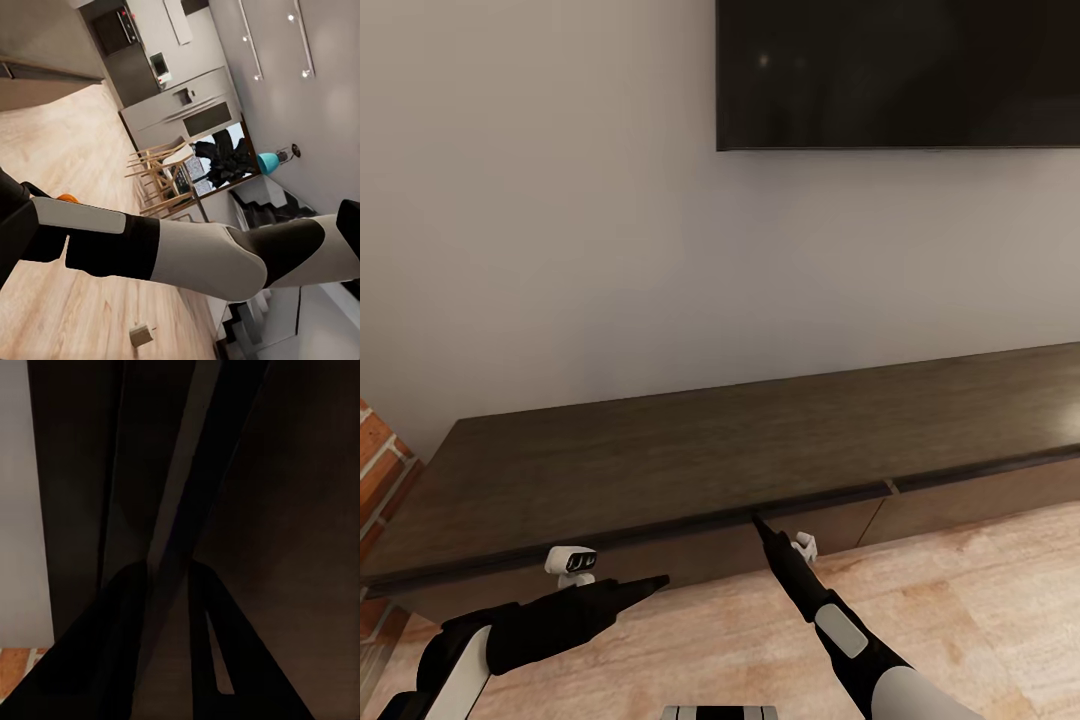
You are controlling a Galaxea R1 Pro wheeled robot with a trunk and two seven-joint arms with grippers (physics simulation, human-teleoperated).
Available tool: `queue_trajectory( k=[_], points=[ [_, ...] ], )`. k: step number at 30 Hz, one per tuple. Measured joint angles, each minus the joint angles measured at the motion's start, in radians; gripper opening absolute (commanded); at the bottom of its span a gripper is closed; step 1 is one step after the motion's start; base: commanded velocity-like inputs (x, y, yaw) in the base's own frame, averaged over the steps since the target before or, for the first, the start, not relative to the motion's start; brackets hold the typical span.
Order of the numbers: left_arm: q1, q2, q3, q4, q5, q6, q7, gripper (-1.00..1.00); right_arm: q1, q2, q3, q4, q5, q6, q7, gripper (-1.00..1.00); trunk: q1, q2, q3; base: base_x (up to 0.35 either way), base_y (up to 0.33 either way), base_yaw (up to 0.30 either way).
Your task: Place each of the two pumpkins and all three candles from the living room inside a cabinet in the living room (use any cabinet), then make sure every cabinet is closed, and position the cauldron so it is next to a table in the living room.
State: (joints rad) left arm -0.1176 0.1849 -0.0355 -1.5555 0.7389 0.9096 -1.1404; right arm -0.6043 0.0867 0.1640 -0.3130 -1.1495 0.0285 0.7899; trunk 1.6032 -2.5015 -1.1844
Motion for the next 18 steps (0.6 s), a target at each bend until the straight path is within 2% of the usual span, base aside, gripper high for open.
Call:
queue_trajectory(
  k=[18],
  points=[
    [0.000,-0.001,-0.001,0.000,0.000,0.000,0.000,1.00,0.000,0.000,0.000,0.000,-0.001,0.001,0.000,-1.00,0.000,0.000,0.000,0.000,0.000,0.000]
  ],
)
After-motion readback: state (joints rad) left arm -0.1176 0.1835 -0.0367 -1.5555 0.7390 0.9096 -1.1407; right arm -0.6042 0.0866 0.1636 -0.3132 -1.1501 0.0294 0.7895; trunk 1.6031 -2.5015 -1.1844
